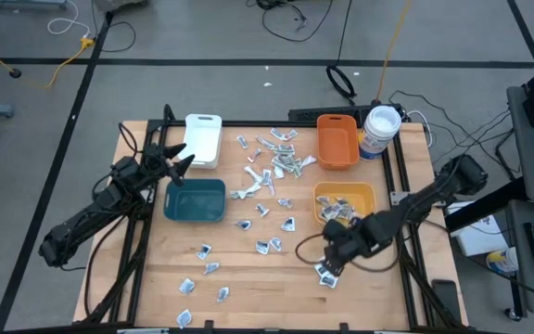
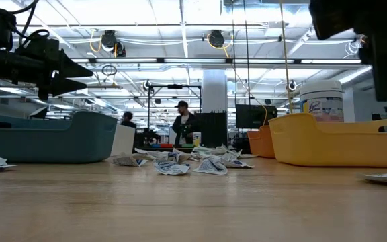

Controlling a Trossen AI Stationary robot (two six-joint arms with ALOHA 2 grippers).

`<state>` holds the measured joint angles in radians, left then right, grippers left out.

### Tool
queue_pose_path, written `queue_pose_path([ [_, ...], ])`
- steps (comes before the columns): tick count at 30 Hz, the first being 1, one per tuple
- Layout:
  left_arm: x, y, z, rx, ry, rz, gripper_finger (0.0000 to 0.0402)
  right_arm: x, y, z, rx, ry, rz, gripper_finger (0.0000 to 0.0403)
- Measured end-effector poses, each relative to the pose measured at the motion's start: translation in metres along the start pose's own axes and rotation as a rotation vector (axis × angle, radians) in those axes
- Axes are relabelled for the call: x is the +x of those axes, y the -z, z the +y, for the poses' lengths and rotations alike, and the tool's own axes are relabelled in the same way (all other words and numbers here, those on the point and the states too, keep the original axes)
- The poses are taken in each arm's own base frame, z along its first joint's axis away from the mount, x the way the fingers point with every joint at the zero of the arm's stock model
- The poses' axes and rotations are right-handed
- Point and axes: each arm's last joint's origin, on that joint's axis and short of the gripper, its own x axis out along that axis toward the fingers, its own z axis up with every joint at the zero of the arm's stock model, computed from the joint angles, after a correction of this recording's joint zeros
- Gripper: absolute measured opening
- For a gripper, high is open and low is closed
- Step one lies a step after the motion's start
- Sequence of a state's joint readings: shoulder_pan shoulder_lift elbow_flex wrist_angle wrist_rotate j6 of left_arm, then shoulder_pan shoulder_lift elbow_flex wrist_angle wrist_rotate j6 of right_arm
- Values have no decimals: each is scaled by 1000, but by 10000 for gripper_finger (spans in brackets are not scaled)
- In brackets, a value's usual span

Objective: Pick & Place First Aid Supplies
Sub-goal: Put the antiseptic towelette into the yellow bin

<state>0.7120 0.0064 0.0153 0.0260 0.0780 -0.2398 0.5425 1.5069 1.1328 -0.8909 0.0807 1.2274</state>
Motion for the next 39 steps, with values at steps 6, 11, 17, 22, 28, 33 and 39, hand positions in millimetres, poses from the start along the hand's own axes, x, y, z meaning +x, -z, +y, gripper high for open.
queue_pose_path([
  [6,0,0,0,0,0,0,306,26,9,17,65,68,0,160],
  [11,0,0,0,0,0,0,305,49,13,32,74,81,5,160],
  [17,0,0,0,0,0,0,306,83,15,42,71,100,10,160],
  [22,0,0,0,0,0,0,306,96,16,43,64,133,14,160],
  [28,0,0,0,0,0,1,306,98,16,42,34,147,-5,131],
  [33,0,0,0,0,0,0,306,98,14,43,14,136,-7,53],
  [39,0,0,0,0,0,0,305,89,12,42,-23,118,-5,17],
])
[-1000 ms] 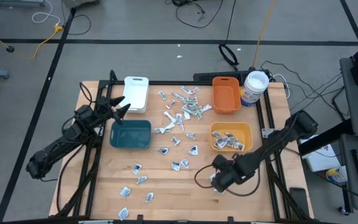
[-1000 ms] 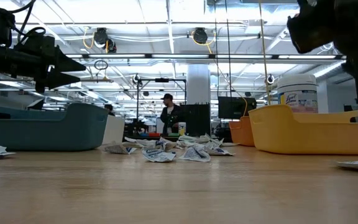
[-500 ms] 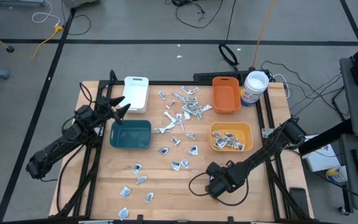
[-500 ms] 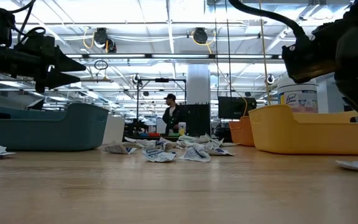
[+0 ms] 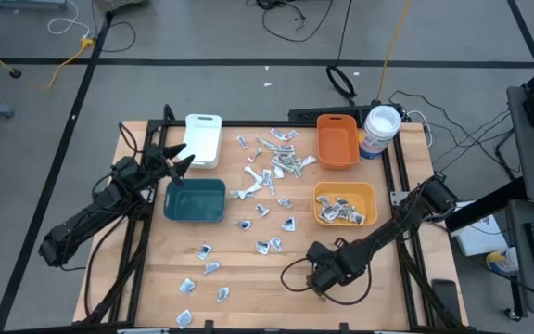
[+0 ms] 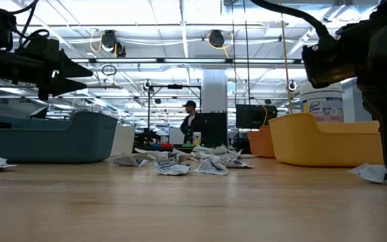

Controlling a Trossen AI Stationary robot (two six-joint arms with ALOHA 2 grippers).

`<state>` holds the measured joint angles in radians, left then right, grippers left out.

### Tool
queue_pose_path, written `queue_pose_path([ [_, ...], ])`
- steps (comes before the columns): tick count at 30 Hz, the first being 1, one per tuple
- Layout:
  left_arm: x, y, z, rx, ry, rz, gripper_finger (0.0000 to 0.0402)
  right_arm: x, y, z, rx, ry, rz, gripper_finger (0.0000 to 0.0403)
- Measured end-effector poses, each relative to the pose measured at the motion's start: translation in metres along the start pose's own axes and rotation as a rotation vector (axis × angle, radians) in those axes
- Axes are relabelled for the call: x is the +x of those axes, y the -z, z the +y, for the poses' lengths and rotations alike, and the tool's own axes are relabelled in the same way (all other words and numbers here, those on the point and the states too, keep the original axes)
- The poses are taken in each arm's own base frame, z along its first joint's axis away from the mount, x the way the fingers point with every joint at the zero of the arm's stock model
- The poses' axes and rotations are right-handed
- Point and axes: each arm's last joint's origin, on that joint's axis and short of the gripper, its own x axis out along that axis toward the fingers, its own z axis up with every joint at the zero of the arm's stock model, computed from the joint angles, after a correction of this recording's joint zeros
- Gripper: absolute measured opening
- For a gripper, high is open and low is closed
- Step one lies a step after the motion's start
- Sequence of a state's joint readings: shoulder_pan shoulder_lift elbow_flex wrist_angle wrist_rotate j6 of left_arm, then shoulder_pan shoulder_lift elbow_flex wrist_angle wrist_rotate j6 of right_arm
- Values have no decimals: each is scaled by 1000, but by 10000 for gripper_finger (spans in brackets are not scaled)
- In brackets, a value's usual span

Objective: Pick & Place First Aid Supplies
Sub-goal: Put the antiseptic towelette into the yellow bin

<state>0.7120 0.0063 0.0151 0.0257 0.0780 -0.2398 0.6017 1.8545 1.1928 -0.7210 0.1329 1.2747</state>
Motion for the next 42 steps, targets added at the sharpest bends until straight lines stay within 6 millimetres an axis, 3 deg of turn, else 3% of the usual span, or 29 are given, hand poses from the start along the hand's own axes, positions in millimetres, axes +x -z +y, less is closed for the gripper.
queue_pose_path([
  [12,0,0,0,0,0,0,306,-65,-6,-15,-83,-24,-1,13],
  [23,0,0,0,0,0,0,306,-93,-9,-45,-91,67,26,17],
  [32,0,0,0,0,0,0,305,-105,-44,-85,-83,210,44,18],
  [42,0,0,0,0,0,0,306,-100,-95,-124,9,241,68,22],
])
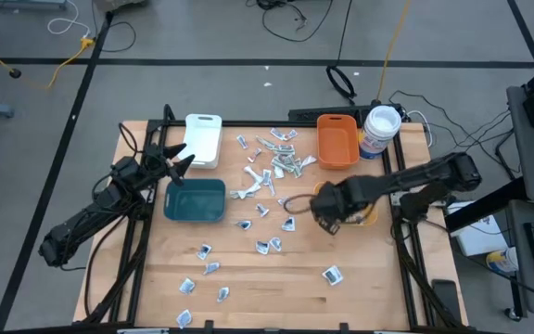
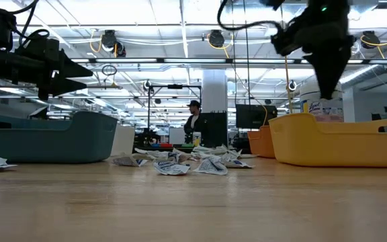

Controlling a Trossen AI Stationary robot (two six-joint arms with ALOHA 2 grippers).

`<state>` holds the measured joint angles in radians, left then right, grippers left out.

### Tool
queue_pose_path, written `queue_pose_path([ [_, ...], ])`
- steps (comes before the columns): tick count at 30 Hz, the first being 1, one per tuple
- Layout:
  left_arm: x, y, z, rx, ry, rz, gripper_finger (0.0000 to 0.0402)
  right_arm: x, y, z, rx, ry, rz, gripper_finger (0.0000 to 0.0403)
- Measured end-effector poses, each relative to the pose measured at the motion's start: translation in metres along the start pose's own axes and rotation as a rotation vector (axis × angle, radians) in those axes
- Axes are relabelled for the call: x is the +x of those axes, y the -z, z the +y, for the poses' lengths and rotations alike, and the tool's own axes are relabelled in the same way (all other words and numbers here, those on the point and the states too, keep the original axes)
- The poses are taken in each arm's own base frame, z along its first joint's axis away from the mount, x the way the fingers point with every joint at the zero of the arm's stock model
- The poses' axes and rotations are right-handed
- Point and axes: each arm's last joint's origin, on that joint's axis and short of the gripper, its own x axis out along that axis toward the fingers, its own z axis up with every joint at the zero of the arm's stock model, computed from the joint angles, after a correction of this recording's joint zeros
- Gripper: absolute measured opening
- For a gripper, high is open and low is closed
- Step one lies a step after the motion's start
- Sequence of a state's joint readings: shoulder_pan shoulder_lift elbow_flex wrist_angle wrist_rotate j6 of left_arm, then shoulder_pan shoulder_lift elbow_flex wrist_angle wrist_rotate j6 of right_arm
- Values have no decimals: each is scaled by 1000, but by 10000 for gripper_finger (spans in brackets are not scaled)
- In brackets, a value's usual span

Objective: Pick & Place First Aid Supplies
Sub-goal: Put the antiseptic towelette into the yellow bin

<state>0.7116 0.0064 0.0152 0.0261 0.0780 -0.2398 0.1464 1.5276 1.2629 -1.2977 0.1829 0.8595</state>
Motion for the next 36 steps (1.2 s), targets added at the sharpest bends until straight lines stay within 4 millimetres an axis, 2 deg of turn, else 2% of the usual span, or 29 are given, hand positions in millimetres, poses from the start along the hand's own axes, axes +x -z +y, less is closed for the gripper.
queue_pose_path([
  [6,0,0,0,0,0,0,306,8,-23,-20,64,-5,1,21],
  [10,0,0,0,0,0,0,306,25,-34,-23,97,-53,-44,19],
  [16,0,0,0,0,0,0,306,52,-34,-26,134,-75,-69,20],
  [22,0,0,0,0,0,0,305,74,-27,-30,154,-59,-50,30],
  [25,0,0,0,0,-1,0,306,79,-24,-31,196,-53,-40,51],
  [33,0,0,0,0,0,0,305,78,-24,-30,241,-73,-15,156],
  [36,0,0,0,0,-1,0,306,73,-22,-28,262,-83,7,178],
])
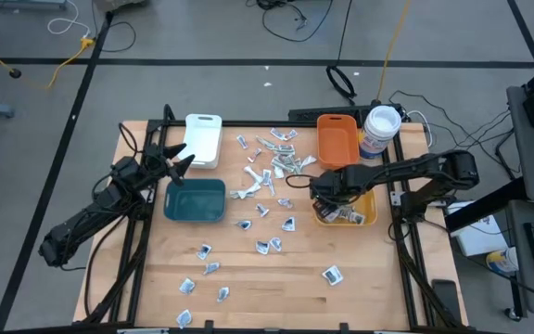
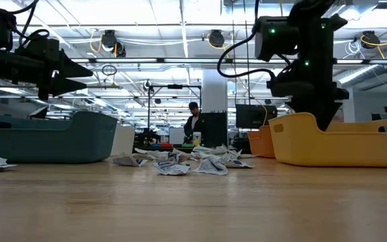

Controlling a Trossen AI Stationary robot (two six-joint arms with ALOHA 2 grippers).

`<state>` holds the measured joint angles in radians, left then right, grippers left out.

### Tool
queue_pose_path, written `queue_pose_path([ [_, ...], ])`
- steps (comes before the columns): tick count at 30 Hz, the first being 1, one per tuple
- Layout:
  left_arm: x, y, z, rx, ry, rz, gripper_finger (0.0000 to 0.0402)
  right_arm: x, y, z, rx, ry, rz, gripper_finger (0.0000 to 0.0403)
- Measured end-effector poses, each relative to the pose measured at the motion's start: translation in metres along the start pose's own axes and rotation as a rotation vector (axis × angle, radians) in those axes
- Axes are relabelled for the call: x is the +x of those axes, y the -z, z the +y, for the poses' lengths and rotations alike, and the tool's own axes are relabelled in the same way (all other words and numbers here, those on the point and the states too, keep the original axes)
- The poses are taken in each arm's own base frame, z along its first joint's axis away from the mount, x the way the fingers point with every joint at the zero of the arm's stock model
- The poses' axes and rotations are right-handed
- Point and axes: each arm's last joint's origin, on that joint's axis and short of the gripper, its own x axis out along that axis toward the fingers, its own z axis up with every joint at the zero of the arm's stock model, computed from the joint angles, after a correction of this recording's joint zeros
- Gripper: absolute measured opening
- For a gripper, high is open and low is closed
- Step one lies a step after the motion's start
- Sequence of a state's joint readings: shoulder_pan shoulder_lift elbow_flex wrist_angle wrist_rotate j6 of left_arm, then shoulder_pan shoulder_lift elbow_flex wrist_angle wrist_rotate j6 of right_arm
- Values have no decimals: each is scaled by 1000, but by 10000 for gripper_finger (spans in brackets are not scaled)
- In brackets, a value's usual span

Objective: Pick & Place First Aid Supplies
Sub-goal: Put the antiseptic towelette into the yellow bin

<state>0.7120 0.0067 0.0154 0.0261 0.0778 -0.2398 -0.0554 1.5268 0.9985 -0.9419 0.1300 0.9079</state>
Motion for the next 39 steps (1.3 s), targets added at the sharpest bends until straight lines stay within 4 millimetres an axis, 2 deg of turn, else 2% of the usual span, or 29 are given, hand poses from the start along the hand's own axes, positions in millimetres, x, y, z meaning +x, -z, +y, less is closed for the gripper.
queue_pose_path([
  [11,0,0,0,0,0,0,305,-13,33,19,183,-28,44,172],
  [20,0,0,0,0,0,0,306,-39,59,40,160,-40,-39,164],
  [27,0,0,0,0,0,0,306,-47,89,52,219,-84,-40,164],
  [35,0,0,0,0,0,0,306,-57,123,70,207,-132,-34,164],
  [39,0,0,0,0,0,0,306,-56,138,80,202,-143,-29,164],
])
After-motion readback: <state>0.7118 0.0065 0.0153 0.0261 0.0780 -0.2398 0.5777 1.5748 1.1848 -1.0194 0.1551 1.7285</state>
